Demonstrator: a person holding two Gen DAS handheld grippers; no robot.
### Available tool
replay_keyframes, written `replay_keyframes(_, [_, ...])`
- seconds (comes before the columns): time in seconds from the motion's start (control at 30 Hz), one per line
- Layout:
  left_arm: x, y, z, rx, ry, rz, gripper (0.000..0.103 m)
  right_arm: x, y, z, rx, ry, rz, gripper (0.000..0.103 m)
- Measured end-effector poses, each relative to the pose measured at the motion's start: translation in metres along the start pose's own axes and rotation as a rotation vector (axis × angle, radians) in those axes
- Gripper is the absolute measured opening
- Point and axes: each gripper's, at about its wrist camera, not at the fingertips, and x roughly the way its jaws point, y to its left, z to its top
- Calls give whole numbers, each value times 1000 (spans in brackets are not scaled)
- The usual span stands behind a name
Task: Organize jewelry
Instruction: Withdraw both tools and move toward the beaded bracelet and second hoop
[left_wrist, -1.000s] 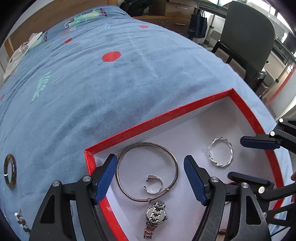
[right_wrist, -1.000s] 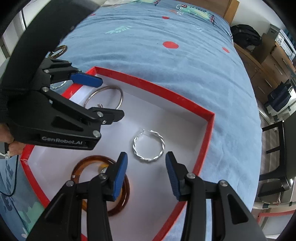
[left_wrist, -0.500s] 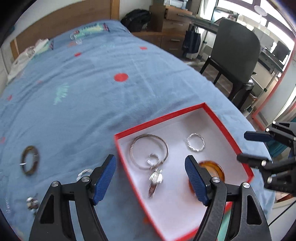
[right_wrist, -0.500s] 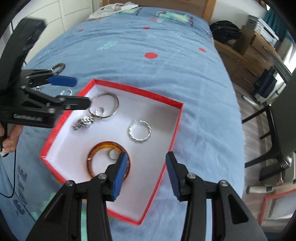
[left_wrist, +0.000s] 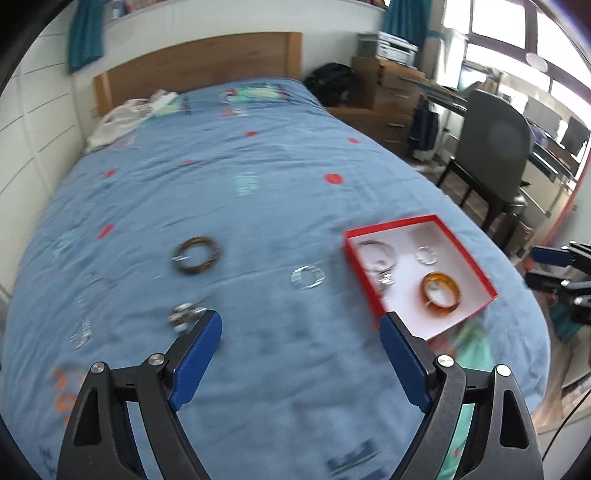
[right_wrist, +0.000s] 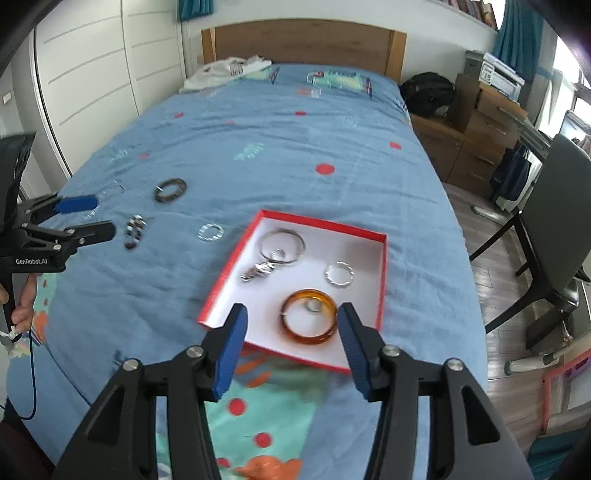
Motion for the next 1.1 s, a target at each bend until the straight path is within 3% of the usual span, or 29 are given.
replay_keyframes(0.23, [-54,67,-38,-81,-49,104,89,-34,21,-9,46,-64,-10,51])
replay_keyframes(0.6, [-113,139,-93,-160,-97,185,95,-67,48,-15,89,-122,-9,52])
replay_keyframes(1.1, [-104,193,-138,-296,-74,253,96,-9,98,-11,85,-84,88,52])
